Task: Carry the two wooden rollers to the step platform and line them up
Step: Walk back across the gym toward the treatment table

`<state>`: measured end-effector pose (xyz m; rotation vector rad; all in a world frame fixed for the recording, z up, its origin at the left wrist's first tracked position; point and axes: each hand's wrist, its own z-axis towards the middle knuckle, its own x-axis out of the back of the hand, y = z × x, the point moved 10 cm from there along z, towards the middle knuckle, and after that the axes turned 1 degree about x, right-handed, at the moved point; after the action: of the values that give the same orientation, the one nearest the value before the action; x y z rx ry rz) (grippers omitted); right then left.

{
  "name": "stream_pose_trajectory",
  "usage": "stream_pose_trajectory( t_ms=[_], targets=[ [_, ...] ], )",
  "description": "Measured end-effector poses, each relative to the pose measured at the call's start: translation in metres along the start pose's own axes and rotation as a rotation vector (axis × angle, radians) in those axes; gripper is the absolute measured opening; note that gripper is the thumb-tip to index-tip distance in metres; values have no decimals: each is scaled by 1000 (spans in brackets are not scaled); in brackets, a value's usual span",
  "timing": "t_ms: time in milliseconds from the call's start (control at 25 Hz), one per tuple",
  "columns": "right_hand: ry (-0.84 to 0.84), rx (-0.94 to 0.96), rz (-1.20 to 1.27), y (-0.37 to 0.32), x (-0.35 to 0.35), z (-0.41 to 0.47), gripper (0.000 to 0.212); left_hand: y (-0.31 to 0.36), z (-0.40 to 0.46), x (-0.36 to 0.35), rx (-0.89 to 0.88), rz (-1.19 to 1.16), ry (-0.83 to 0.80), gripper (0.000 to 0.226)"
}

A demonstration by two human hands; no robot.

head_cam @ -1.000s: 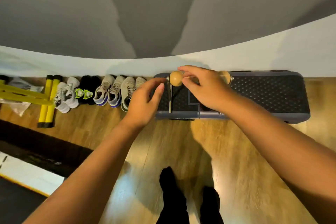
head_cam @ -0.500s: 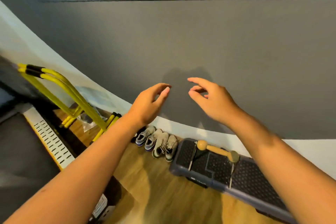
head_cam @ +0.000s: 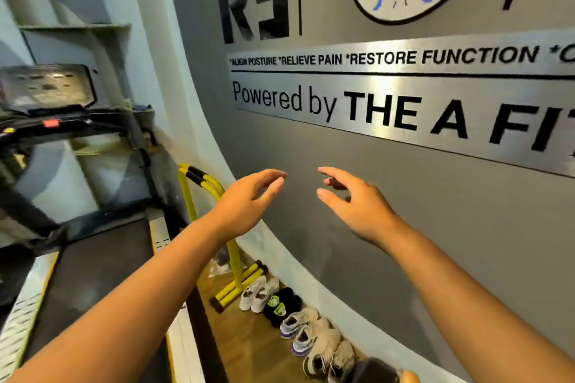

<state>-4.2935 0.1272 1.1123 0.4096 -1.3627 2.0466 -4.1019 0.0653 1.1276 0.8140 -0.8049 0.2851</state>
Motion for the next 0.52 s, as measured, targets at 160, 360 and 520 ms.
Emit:
stream_pose_trajectory(
  t_ms=[160, 360, 520],
  targets=[
    [-62, 102, 64, -66, -62, 31, 48, -51, -41, 80, 82, 62, 99, 44],
    [-183, 208, 152, -140, -158, 54, 46, -113, -107, 167, 218, 154, 188, 47],
    [-329, 296, 212, -190, -228, 68, 46, -137, -167, 229, 360, 244, 299, 37]
  ],
)
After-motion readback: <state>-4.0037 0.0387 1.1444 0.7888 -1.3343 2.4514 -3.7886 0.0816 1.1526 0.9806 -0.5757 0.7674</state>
